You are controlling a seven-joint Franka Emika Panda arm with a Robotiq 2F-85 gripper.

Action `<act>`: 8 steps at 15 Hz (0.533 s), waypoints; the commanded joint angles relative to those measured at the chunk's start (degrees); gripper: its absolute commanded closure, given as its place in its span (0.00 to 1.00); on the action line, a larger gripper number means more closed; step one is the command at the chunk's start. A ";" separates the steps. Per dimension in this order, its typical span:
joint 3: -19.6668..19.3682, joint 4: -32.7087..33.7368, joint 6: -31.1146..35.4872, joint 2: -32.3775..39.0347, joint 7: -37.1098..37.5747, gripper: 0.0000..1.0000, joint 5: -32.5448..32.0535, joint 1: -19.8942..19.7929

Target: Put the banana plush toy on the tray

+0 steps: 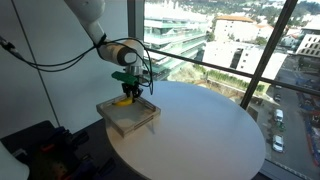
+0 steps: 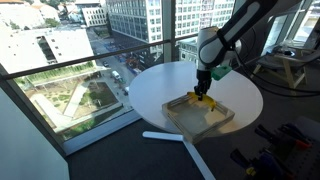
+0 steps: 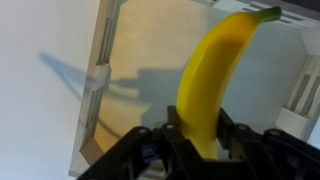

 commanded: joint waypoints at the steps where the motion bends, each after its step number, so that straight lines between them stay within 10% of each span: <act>1: -0.32 1.14 1.28 1.51 1.46 0.85 -1.48 0.50; 8: -0.29 0.94 3.19 3.05 1.46 0.85 -1.88 0.84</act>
